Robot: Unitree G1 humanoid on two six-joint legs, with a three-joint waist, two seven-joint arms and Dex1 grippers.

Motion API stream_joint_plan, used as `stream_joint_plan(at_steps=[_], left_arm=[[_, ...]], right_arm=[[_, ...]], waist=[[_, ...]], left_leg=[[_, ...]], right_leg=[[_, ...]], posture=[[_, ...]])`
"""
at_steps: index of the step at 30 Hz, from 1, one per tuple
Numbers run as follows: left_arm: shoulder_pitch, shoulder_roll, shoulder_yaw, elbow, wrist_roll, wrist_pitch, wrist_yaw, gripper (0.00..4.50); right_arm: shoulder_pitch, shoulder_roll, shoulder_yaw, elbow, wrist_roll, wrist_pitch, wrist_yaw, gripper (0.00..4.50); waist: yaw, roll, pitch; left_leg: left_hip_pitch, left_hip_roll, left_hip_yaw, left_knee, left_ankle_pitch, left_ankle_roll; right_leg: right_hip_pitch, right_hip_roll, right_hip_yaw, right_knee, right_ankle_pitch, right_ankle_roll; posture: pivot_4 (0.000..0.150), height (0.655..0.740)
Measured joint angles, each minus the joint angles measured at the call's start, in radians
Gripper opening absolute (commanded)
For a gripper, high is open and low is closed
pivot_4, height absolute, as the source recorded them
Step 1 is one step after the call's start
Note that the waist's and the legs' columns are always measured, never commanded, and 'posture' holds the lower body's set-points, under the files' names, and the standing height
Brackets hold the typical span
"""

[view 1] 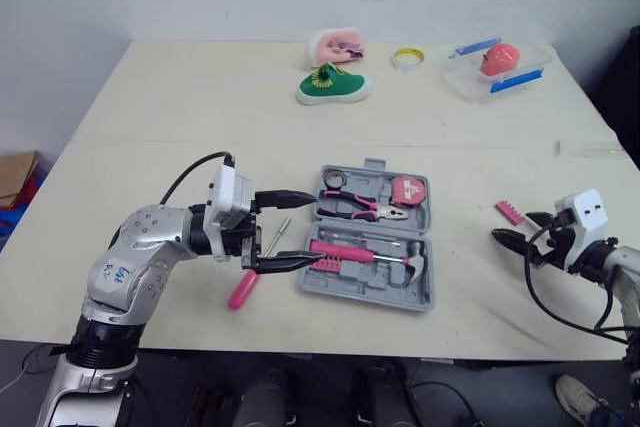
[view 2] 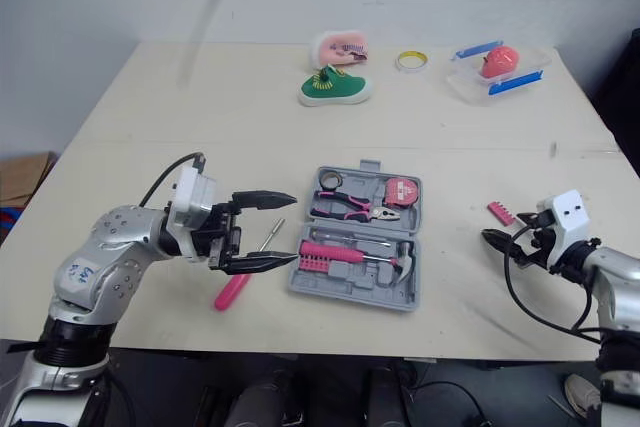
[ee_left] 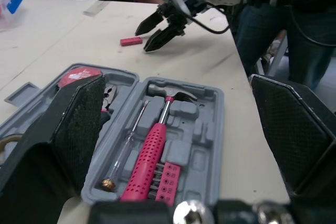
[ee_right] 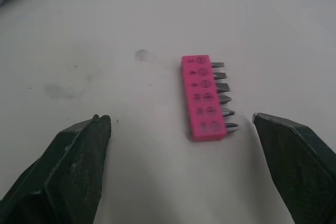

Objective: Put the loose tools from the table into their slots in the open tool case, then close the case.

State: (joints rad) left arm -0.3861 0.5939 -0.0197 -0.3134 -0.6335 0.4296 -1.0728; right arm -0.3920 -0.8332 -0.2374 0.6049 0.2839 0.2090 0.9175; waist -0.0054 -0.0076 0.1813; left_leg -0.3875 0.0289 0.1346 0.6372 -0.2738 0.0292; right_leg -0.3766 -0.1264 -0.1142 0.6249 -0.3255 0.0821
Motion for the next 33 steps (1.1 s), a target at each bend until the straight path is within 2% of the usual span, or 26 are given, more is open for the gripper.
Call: stream_joint_plan(at_steps=[6,16,19,22,25,26,33], left_arm=[[0.046,-0.005,-0.002,-0.041,-0.009,0.026,0.009,4.43],[0.046,-0.005,-0.001,-0.066,-0.009,0.038,0.022,4.43],[0.046,-0.005,-0.001,-0.066,-0.009,0.038,0.023,4.5],[0.045,-0.005,-0.001,-0.066,-0.009,0.037,0.022,4.5],[0.045,-0.003,-0.001,-0.066,-0.009,0.036,0.011,4.5],[0.045,-0.003,-0.001,-0.066,-0.009,0.036,0.008,4.5],[0.033,-0.005,-0.002,-0.059,-0.009,0.03,-0.012,4.5]], right_arm=[[-0.089,0.0,0.035,0.129,-0.04,-0.049,0.04,4.5],[-0.109,0.0,0.037,0.192,-0.062,-0.106,0.07,4.5],[-0.108,0.002,0.037,0.203,-0.062,-0.126,0.082,3.73],[-0.11,0.009,0.036,0.223,-0.06,-0.15,0.095,2.47],[-0.11,0.012,0.034,0.246,-0.059,-0.173,0.098,1.02],[-0.111,0.012,0.032,0.254,-0.057,-0.177,0.098,0.81],[-0.106,0.016,-0.012,0.285,-0.028,-0.18,0.072,0.81]], waist=[[0.001,0.0,0.0],[0.001,0.0,0.0],[0.001,0.0,0.0],[0.002,0.0,0.0],[0.004,0.0,0.0],[0.004,0.0,0.0],[0.004,0.0,0.0]], left_leg=[[0.0,0.001,0.0,0.001,0.001,-0.001],[-0.001,0.002,0.0,0.005,-0.001,-0.001],[-0.001,0.002,0.0,0.006,-0.001,-0.001],[-0.001,0.002,-0.001,0.008,-0.002,0.0],[-0.001,0.001,-0.001,0.01,-0.004,0.001],[-0.001,0.001,-0.001,0.01,-0.004,0.002],[-0.002,0.0,-0.002,0.01,-0.004,0.002]], right_leg=[[0.0,0.001,0.0,0.0,0.0,0.0],[0.001,0.001,0.001,0.001,0.0,0.0],[0.001,0.001,0.001,0.001,0.0,0.0],[0.002,0.001,0.0,0.001,0.0,0.0],[0.003,0.0,0.0,0.001,0.001,0.001],[0.004,0.0,0.0,0.001,0.001,0.001],[0.003,-0.001,0.0,0.0,0.001,0.002]], posture=[[0.15,0.74],[0.15,0.74],[0.15,0.74],[0.15,0.74],[0.15,0.74],[0.15,0.74],[0.15,0.74]])
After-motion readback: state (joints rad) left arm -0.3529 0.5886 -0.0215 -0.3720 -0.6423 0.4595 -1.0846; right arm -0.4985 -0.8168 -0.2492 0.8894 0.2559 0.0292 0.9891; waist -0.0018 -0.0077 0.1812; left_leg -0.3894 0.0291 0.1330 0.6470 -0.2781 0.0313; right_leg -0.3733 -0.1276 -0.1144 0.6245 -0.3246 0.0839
